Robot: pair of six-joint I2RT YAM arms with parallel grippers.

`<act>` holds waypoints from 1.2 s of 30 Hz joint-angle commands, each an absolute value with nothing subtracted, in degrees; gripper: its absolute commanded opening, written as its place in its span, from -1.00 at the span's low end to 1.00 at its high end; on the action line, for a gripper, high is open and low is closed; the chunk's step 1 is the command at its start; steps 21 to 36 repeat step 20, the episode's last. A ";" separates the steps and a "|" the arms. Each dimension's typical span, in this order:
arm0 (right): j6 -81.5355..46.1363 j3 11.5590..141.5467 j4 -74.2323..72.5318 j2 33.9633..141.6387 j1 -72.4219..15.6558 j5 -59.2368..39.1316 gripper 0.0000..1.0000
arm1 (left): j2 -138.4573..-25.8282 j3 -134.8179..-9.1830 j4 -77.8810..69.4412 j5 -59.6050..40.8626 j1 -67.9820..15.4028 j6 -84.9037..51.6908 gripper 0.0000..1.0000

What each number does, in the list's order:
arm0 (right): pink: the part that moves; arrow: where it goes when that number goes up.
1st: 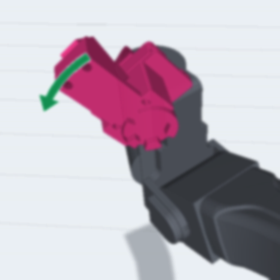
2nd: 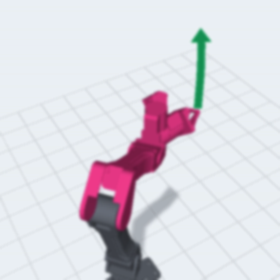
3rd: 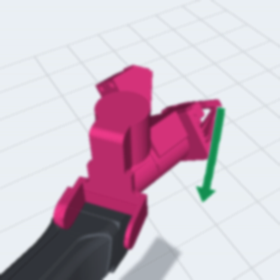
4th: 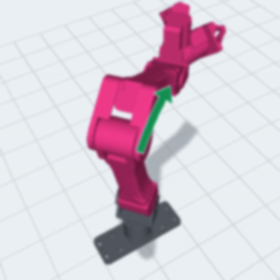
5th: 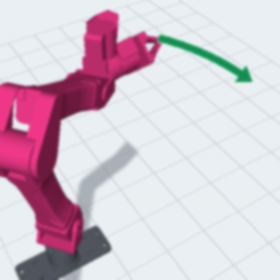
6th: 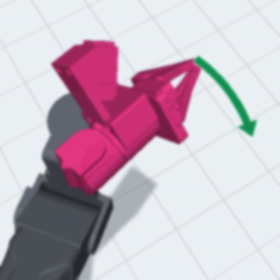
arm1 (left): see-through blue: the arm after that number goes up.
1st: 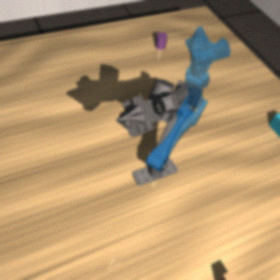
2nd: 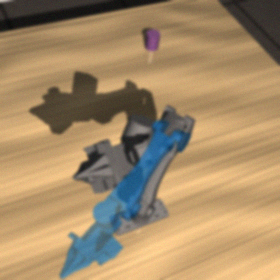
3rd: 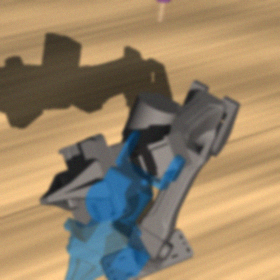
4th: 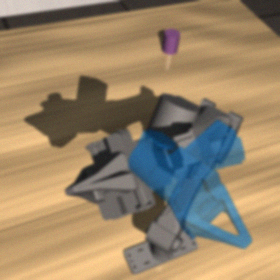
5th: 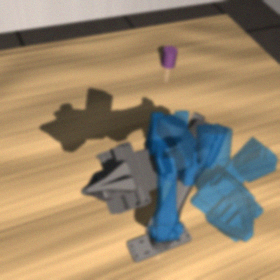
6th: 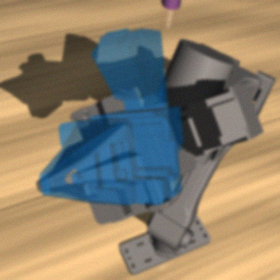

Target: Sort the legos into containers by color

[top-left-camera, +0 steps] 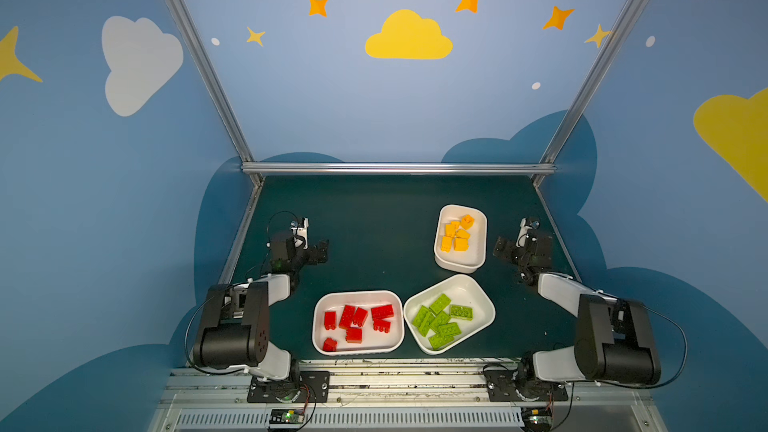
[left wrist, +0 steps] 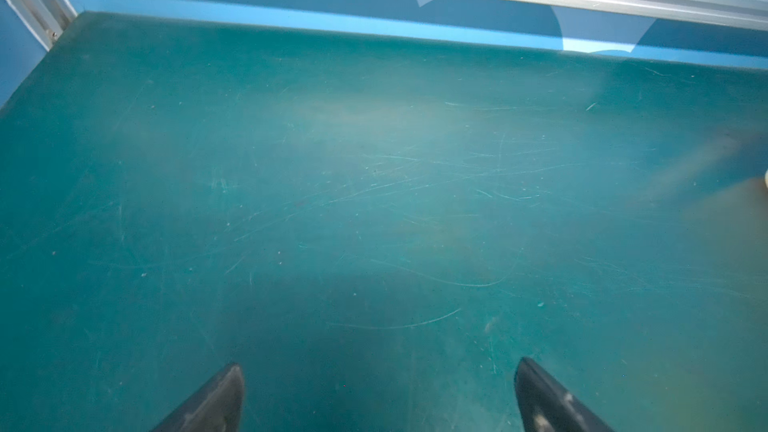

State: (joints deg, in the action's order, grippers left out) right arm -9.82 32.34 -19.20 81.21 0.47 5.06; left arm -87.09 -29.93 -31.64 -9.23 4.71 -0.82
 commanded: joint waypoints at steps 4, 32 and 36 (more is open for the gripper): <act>-3.94 25.77 -36.43 84.39 -4.37 14.69 0.92 | -86.04 -27.07 -37.20 -10.08 4.26 0.57 1.00; -7.75 29.00 -26.72 82.62 -3.24 12.94 0.91 | -87.37 -24.13 -43.22 -8.61 3.87 0.26 1.00; -7.75 29.00 -26.72 82.62 -3.24 12.94 0.91 | -87.37 -24.13 -43.22 -8.61 3.87 0.26 1.00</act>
